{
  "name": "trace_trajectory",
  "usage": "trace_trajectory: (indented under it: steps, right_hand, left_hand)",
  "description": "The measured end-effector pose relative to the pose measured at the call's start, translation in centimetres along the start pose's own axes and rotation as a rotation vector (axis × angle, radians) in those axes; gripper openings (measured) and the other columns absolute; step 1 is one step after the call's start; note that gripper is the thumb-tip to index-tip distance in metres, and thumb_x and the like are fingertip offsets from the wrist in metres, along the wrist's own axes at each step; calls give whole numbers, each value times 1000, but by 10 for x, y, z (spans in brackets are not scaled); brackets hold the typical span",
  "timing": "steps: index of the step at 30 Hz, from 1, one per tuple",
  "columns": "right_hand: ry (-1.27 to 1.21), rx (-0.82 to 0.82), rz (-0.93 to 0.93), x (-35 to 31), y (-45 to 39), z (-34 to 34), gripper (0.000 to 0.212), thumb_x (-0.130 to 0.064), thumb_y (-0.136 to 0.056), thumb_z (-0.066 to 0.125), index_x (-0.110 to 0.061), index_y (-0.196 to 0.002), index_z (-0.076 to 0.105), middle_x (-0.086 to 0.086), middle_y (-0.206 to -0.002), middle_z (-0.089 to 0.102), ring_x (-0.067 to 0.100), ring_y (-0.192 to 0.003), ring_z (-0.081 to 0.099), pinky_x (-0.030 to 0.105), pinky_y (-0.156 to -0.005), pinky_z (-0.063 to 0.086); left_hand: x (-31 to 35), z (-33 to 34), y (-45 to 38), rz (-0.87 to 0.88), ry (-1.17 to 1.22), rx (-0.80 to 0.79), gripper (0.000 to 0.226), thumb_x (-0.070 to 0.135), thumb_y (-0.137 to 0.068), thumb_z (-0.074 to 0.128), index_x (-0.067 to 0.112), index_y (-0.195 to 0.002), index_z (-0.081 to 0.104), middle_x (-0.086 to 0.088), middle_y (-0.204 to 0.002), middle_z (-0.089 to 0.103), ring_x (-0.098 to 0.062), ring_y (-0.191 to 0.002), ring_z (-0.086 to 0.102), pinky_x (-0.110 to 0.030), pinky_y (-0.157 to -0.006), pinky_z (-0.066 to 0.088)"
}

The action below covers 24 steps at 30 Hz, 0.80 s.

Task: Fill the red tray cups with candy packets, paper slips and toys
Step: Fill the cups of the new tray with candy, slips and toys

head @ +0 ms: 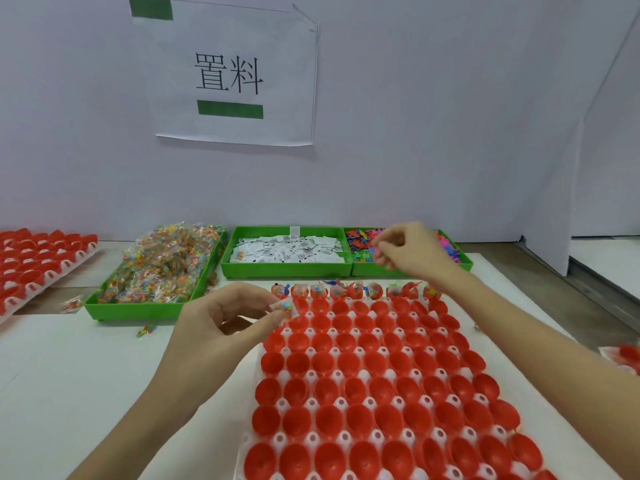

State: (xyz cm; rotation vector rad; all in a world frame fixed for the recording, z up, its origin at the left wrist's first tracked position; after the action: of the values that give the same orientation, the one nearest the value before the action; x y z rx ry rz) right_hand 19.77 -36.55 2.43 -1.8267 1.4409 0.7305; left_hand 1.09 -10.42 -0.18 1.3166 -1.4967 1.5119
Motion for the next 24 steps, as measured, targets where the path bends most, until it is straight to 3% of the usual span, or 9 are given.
trace_trajectory:
  steps: [4, 8, 10, 12, 15, 19, 24]
  right_hand:
    - [259, 188, 131, 62, -54, -41, 20, 2, -96, 57, -3, -100, 76, 19, -106, 75, 24, -80, 64, 38, -82, 56]
    - [492, 282, 56, 83, -66, -60, 31, 6, -94, 57, -11, -109, 78, 15, -117, 74, 24, -81, 61, 37, -86, 53]
    - [510, 268, -50, 81, -69, -56, 35, 7, -94, 56, -10, -118, 76, 13, -126, 71, 30, -104, 67, 39, -100, 51]
    - [555, 184, -155, 76, -72, -44, 35, 2, -97, 58, -9, -127, 71, 12, -132, 68, 33, -124, 62, 42, -109, 46]
    - [588, 117, -181, 75, -79, -27, 30, -7, -97, 64, -11, -127, 72, 13, -124, 72, 34, -116, 66, 43, -100, 51]
    - [658, 180, -159, 75, -83, -20, 18, -14, -95, 70, -9, -110, 78, 14, -107, 77, 32, -99, 70, 45, -90, 56]
    - [315, 353, -79, 72, -79, -32, 13, -14, -92, 74, -8, -101, 80, 10, -98, 77, 23, -90, 70, 29, -82, 48]
  left_hand:
    - [0, -2, -1, 13, -8, 13, 14, 27, -74, 84, 22, -86, 79, -4, -86, 78, -17, -76, 71, -38, -68, 57]
    - [-1, -6, -3, 18, -41, 19, 17, 31, -73, 83, 24, -87, 78, -2, -85, 78, -14, -73, 70, -31, -65, 57]
    - [-2, -7, -3, 20, -53, 25, 18, 32, -73, 83, 25, -88, 78, -2, -85, 78, -15, -73, 70, -32, -65, 56]
    - [-2, -9, -3, 23, -63, 32, 18, 33, -73, 83, 25, -88, 78, -1, -85, 78, -16, -73, 71, -35, -65, 56]
    - [-2, -10, -4, 28, -65, 35, 20, 37, -71, 83, 26, -87, 78, -1, -84, 78, -15, -72, 70, -36, -65, 56]
    - [-1, -12, -5, 33, -65, 45, 24, 42, -69, 82, 26, -87, 79, -1, -84, 78, -14, -71, 69, -33, -64, 55]
    - [-2, -11, -6, 35, -67, 38, 19, 37, -72, 82, 26, -86, 78, -1, -85, 78, -14, -70, 68, -30, -61, 56]
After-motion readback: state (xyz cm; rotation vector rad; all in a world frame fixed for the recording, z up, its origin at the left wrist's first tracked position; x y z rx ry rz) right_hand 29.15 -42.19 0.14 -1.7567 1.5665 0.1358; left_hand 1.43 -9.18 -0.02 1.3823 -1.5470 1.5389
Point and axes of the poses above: each hand's wrist, its own y-axis away from the middle knuckle, its own z-axis out of the palm, x = y × z, the point moved 5 cm from there along -y, towards the middle knuckle
